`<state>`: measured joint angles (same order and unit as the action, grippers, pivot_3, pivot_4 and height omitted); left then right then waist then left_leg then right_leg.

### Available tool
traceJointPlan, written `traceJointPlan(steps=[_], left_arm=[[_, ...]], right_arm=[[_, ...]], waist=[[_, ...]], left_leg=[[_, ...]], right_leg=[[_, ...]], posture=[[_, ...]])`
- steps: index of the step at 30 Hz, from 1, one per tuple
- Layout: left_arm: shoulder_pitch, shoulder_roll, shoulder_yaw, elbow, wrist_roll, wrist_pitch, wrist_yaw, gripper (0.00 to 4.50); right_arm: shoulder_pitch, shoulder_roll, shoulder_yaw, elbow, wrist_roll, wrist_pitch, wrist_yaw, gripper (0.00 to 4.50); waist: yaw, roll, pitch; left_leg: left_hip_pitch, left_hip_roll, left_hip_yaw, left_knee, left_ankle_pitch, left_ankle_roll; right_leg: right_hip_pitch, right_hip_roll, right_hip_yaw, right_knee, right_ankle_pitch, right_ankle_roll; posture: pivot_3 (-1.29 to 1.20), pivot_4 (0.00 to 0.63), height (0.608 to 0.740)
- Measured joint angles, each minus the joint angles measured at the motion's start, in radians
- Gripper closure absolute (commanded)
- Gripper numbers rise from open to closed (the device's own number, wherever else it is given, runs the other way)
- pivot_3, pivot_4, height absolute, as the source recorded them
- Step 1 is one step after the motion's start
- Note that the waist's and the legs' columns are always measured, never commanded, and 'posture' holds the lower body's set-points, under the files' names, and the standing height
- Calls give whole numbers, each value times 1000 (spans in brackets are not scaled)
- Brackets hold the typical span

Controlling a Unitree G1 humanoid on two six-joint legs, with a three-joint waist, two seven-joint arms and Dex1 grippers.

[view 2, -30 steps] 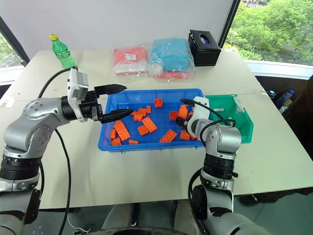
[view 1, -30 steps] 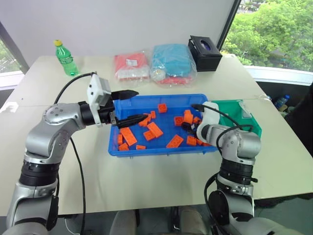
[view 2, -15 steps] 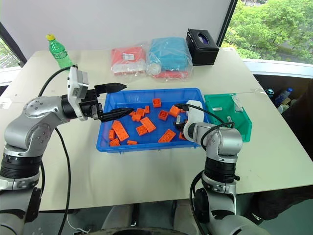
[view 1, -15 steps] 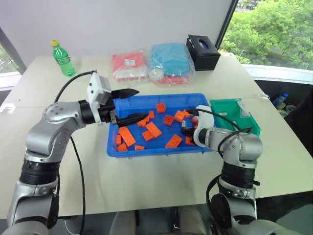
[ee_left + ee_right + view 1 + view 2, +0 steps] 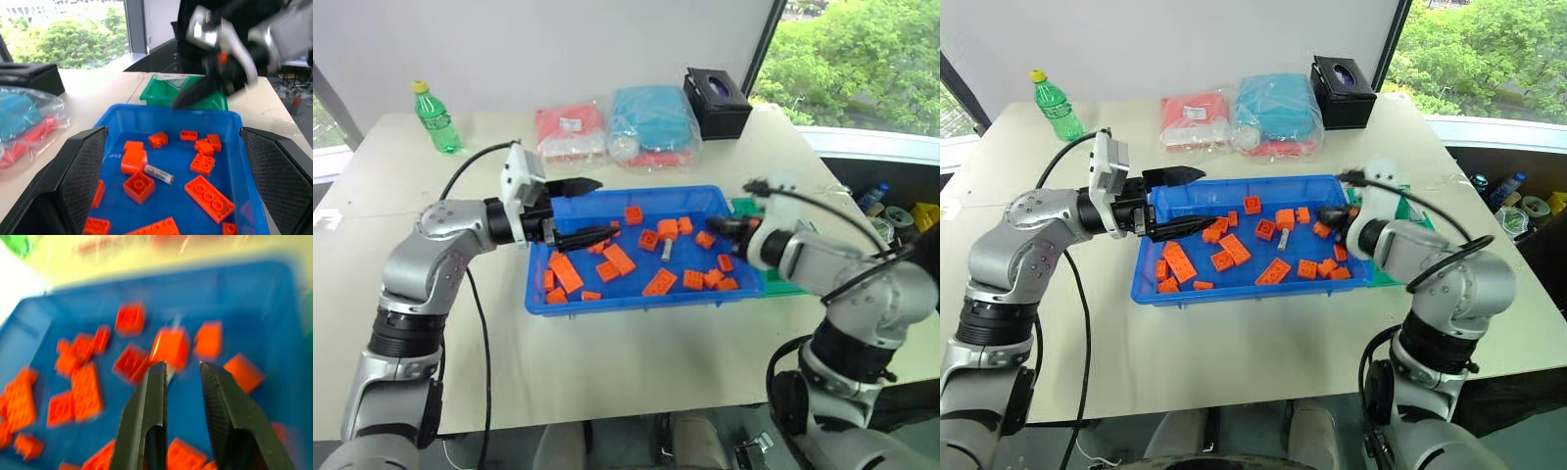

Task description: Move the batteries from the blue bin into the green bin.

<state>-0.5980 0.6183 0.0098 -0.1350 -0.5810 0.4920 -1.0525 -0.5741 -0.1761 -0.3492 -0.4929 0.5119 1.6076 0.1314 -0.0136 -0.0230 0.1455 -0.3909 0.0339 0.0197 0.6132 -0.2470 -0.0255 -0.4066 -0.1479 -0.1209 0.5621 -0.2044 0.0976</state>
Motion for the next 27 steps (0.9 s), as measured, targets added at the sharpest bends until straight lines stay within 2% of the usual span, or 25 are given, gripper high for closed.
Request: traceJointPlan(steps=[2,9,13,26,27], left_arm=[[0,-1,-3,1,2,0,-4,0],[4,18,1,-5,2,7,-10,0],[16,33,7,-32,1,19,-8,0],[38,48,9,-74,-11,49,9,0],[38,49,9,-74,-12,49,9,0]], right_arm=[[5,13,58,15,-12,0,-15,1213],[17,17,234,157,-90,-100,-30,1213],[46,-40,339,232,-131,-200,1,1213],[1,1,356,434,-196,-434,24,1213],[1,2,356,438,-198,-440,24,1751]], waist=[[2,1,0],[5,1,1],[3,2,1],[3,0,0],[3,0,0]], left_leg=[[0,0,0,0,0,0],[-1,-1,0,1,0,0],[-1,-1,0,1,0,0],[1,0,0,1,0,0],[1,0,0,1,0,0]], right_leg=[[0,0,0,0,0,0],[0,-1,0,-1,0,0],[1,-1,0,-1,0,0],[1,0,0,-1,0,0],[1,0,0,0,0,0]], posture=[[0,150,724],[0,150,724],[0,150,724],[0,150,724],[0,150,724]])
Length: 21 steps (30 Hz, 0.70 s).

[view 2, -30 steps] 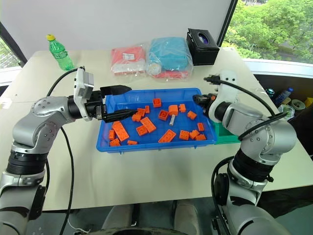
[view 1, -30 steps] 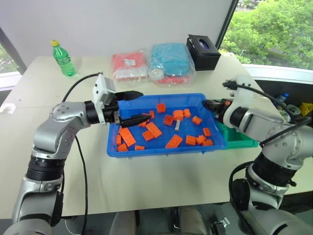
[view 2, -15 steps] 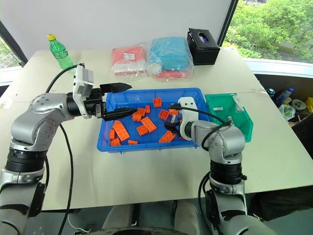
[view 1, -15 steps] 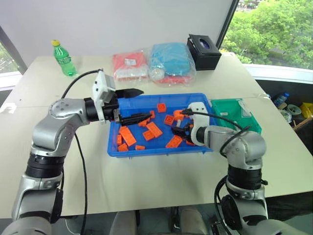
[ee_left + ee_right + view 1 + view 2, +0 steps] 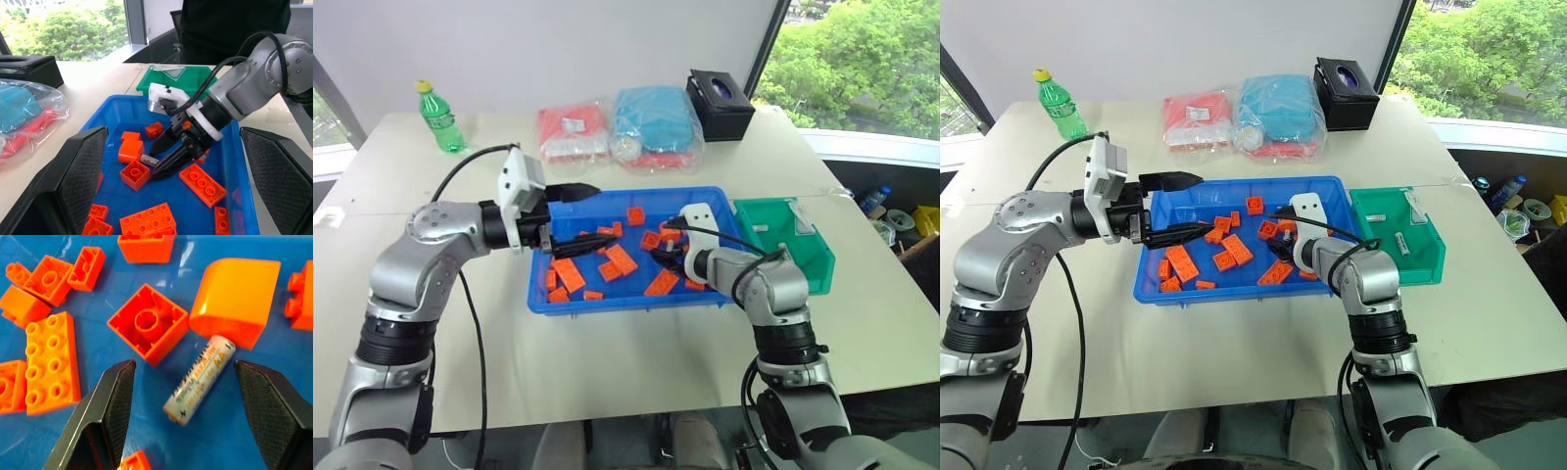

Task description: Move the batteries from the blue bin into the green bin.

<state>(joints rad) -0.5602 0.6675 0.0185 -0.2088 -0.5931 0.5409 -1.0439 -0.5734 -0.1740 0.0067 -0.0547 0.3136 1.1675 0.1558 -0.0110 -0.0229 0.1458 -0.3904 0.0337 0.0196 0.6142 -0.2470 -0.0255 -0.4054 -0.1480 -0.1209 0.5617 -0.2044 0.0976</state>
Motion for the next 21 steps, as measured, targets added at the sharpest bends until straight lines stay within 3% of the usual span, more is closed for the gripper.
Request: traceJointPlan(steps=[5,6,14,21], left_arm=[[-6,0,0,2,-5,0,-1,0],[-7,0,0,4,-5,-1,-1,0],[-29,-5,-1,28,-5,-9,-8,0],[-21,-5,-5,42,-4,-14,-40,0]], right_arm=[[12,5,-3,-5,-6,-1,0,4198],[18,5,-3,-19,-6,4,2,4465],[31,4,-52,-105,17,110,5,4446],[-81,-61,-358,-414,97,376,16,4446]], waist=[[0,0,0],[0,0,0],[2,1,0],[6,2,1]], left_leg=[[0,0,0,0,0,0],[0,0,0,0,0,0],[-1,0,0,0,0,0],[-1,0,0,0,0,0]], right_leg=[[0,0,0,0,0,0],[0,0,0,0,0,0],[0,0,0,0,0,0],[-1,0,0,0,0,0]], posture=[[0,150,724],[0,150,724],[0,150,724],[0,150,724]])
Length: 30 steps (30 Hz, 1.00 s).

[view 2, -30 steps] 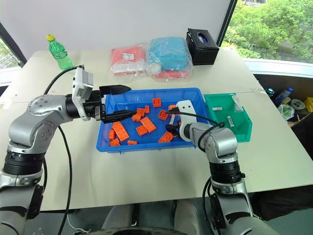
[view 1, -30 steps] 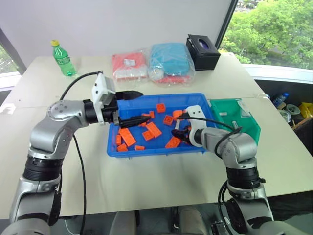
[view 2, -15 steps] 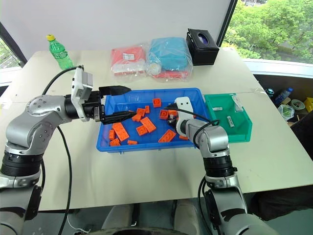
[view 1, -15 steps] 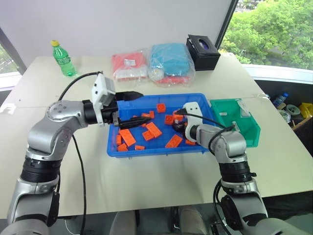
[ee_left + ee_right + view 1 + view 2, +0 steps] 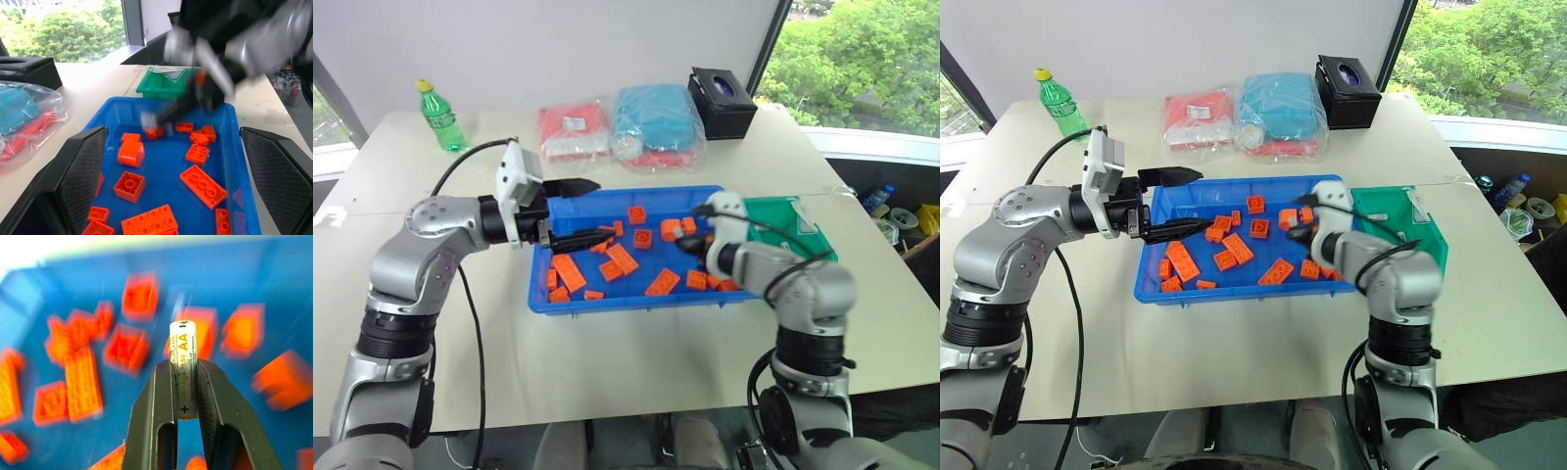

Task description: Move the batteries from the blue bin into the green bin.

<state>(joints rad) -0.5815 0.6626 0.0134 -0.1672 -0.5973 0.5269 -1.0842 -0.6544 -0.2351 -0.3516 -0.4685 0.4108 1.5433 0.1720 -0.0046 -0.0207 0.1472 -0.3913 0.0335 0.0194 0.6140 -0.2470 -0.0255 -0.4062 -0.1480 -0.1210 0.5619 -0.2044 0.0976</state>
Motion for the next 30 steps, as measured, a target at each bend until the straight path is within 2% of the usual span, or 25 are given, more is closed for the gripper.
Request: traceJointPlan(steps=[3,5,8,10,11,13,14,16,20,22,25,28,30], left_arm=[[12,1,0,10,1,-10,-14,0],[18,-2,-3,22,7,-15,-24,0],[18,-14,-6,47,19,-27,-27,0],[13,-23,-13,53,22,-33,-29,0],[7,-29,-20,56,22,-34,-32,0],[-5,-35,-28,60,22,-38,-39,0],[-6,-34,-28,65,23,-40,-45,0],[-6,-30,-28,75,24,-41,-54,0],[-3,7,-24,89,31,-45,-71,0],[3,24,-17,89,33,-53,-76,0],[21,61,9,87,32,-51,-84,0],[44,117,36,82,18,-35,-103,0],[66,157,68,75,10,-26,-116,0]], right_arm=[[-6,-103,-110,-59,6,58,13,4446],[58,-166,-164,-81,5,64,20,4446],[173,-198,-192,-78,-19,63,19,4446],[191,-195,-199,-73,-35,62,14,4446],[193,-195,-206,-71,-42,54,11,3411],[195,-196,-208,-61,-55,16,8,2507],[201,-202,-203,-53,-60,-10,9,1838],[242,-248,-173,-39,-66,-76,32,890],[318,-377,-155,-34,-26,-221,177,890],[415,-492,-159,-51,25,-333,339,890],[545,-600,-205,-71,100,-470,565,890],[651,-685,-247,-62,115,-627,740,890],[667,-695,-273,-36,128,-706,813,890]], waist=[[12,0,0],[19,-2,-1],[18,-3,-2],[14,2,1],[13,3,2],[11,1,1],[12,1,1],[15,1,1],[18,1,1],[20,0,1],[18,-2,2],[16,-2,3],[14,-3,3]], left_leg=[[0,0,0,0,0,0],[0,0,1,0,0,0],[-1,0,2,0,-1,-1],[-1,0,4,1,0,0],[-1,0,5,1,0,0],[0,1,4,0,0,0],[1,1,4,0,0,0],[0,1,4,-1,0,0],[0,0,4,0,-1,1],[-1,0,3,0,-1,0],[0,1,3,0,-2,-2],[0,1,4,0,-3,-3],[0,3,5,0,-3,-3]], right_leg=[[-1,0,0,-2,0,0],[-2,0,0,-3,0,0],[0,-2,0,-5,0,0],[-1,-2,0,-6,0,0],[-1,-2,0,-6,0,0],[0,-1,0,-5,0,0],[-1,-1,0,-4,0,0],[-1,-2,0,-4,0,0],[0,-2,0,-5,0,0],[1,-2,0,-7,-1,1],[3,-1,-1,-10,-1,1],[1,-1,-1,-13,-1,1],[0,-1,-3,-16,-1,1]], posture=[[0,150,724],[0,150,724],[0,150,724],[0,150,724],[0,150,724],[0,150,724],[0,150,724],[0,150,724],[0,150,724],[0,150,724],[0,150,724],[0,150,724],[0,150,724]])
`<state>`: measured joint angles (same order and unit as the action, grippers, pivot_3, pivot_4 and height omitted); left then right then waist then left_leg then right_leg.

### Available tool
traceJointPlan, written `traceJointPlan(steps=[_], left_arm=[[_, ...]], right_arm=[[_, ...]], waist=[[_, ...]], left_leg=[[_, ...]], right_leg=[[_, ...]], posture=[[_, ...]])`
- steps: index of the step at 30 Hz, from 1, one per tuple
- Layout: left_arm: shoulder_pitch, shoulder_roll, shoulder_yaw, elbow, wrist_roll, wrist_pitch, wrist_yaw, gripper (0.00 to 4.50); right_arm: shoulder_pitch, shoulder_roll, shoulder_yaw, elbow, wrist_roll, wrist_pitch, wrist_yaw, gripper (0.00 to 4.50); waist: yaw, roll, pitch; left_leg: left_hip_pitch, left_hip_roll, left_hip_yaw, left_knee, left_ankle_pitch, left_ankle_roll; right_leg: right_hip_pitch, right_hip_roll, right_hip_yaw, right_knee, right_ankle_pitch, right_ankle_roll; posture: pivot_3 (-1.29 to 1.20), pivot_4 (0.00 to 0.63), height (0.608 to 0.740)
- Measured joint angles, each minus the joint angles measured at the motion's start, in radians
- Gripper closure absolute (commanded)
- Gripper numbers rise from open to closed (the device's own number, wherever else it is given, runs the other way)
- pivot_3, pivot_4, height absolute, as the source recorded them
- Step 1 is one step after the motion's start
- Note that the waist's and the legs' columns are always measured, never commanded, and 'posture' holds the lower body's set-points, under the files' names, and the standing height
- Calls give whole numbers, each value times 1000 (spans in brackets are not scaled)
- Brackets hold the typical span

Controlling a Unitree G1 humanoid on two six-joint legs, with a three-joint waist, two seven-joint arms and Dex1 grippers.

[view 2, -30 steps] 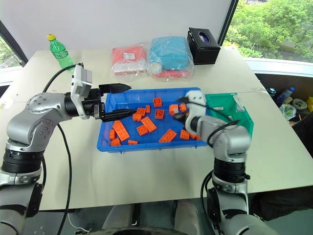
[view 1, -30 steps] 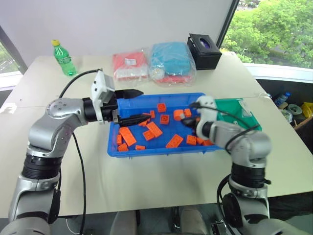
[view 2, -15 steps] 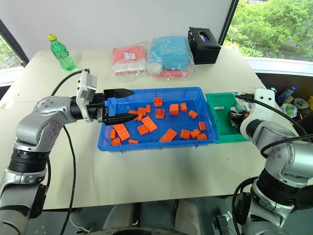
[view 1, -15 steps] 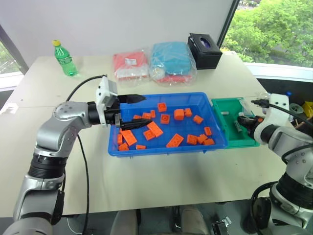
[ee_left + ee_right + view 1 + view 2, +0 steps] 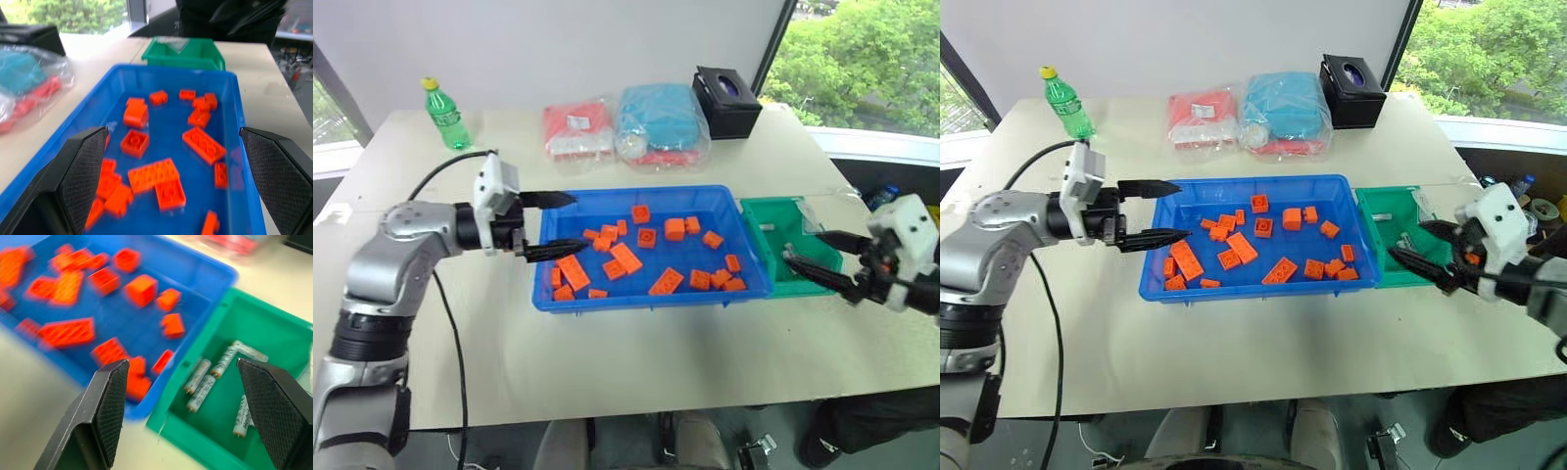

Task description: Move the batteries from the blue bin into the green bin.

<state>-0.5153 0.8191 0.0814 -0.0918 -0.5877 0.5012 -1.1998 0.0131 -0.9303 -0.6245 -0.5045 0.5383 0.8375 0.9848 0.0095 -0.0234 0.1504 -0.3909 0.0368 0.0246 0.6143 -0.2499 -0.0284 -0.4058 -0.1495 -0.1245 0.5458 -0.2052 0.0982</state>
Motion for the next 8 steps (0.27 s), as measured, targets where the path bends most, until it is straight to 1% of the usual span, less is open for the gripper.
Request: traceJointPlan(steps=[4,8], left_arm=[[44,53,55,-31,-18,31,1,0],[85,80,94,-71,-35,53,9,0]], right_arm=[[12,-3,-11,47,32,-65,66,890],[-6,-2,28,77,37,-90,65,890]], waist=[[4,0,1],[6,1,3]], left_leg=[[-1,0,0,0,0,0],[-1,-1,0,0,0,0]], right_leg=[[0,0,0,-2,0,0],[0,-1,0,-2,0,0]], posture=[[0,150,724],[0,150,724]])
